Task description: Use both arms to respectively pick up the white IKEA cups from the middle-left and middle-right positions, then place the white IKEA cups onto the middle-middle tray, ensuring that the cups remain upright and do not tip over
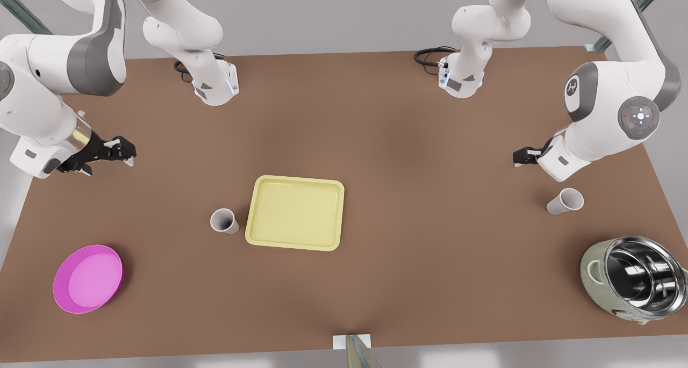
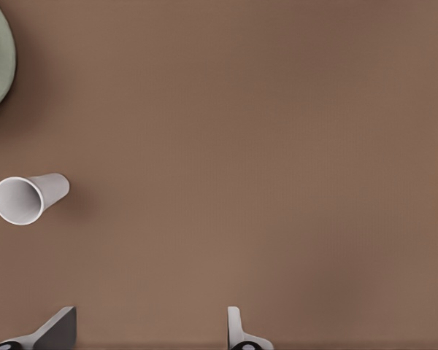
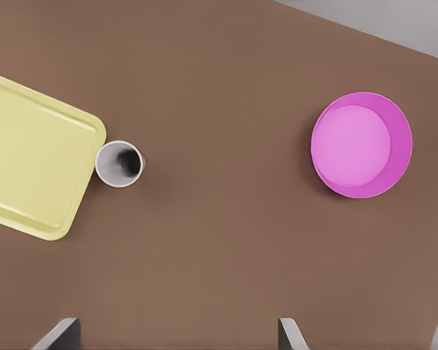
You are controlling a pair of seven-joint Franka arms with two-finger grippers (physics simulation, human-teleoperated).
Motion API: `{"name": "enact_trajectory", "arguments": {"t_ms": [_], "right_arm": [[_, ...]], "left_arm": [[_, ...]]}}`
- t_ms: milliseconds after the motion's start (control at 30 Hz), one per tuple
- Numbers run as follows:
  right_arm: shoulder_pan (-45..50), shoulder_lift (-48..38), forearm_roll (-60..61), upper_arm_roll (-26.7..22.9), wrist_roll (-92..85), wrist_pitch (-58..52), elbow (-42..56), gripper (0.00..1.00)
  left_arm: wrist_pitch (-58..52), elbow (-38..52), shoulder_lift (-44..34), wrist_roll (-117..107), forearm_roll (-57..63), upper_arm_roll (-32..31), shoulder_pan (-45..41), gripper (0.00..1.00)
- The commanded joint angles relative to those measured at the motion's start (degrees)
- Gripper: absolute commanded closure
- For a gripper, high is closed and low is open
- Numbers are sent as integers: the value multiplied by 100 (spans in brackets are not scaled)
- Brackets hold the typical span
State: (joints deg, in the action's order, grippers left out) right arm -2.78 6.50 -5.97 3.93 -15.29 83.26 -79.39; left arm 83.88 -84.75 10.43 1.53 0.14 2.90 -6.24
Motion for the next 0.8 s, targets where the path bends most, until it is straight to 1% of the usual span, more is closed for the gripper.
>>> {"name": "enact_trajectory", "arguments": {"t_ms": [0, 33, 100, 133, 167, 200, 233, 300, 333, 367, 433, 467, 567, 767], "right_arm": [[-3, 18, 69, -6, -281, -12, 11, 0], [14, 18, 25, -6, -281, -12, 11, 0], [14, 53, -1, -6, -281, -12, 3, 0], [14, 150, -1, -6, -290, 6, 11, 0], [23, 272, -27, -6, -299, 58, 29, 0], [32, 395, -45, -6, -334, 67, 46, 0], [49, 659, -45, 3, -308, 190, 55, 0], [58, 1020, -45, 3, -290, 471, 47, 0], [67, 1195, -19, 11, -281, 673, 11, 0], [67, 1327, -10, 20, -273, 805, 3, 0], [76, 1530, 60, 29, -273, 1165, -111, 0], [76, 1538, 61, 29, -132, 1517, -349, 0], [172, 1626, 69, 47, 97, 2105, -638, 0], [164, 1635, 104, 47, 97, 3538, -1149, 0]], "left_arm": [[-65, 3, -6, 110, 4, 0, 0, 0], [-65, 3, -6, 110, 4, 0, 9, 0], [-30, 11, 222, 286, 4, 0, 325, 0], [198, 11, 398, 584, -5, 0, 685, 0], [584, 11, 660, 1250, -5, 0, 1036, 0], [900, 11, 767, 1612, -5, 0, 1247, 0], [1534, -50, 1022, 1736, 4, 9, 1485, 0], [2008, -59, 1285, 1736, -5, 27, 1696, 0], [2316, -147, 1391, 1763, -31, 202, 1766, 0], [2624, -200, 1497, 1807, -14, 220, 1802, 0], [3257, -200, 1936, 2263, -58, 255, 2250, 0], [3266, -191, 2077, 2334, -75, 264, 2347, 0], [3283, -217, 2375, 2369, -49, 299, 2548, 0], [3283, -577, 2595, 2589, -14, 422, 2628, 0]]}}
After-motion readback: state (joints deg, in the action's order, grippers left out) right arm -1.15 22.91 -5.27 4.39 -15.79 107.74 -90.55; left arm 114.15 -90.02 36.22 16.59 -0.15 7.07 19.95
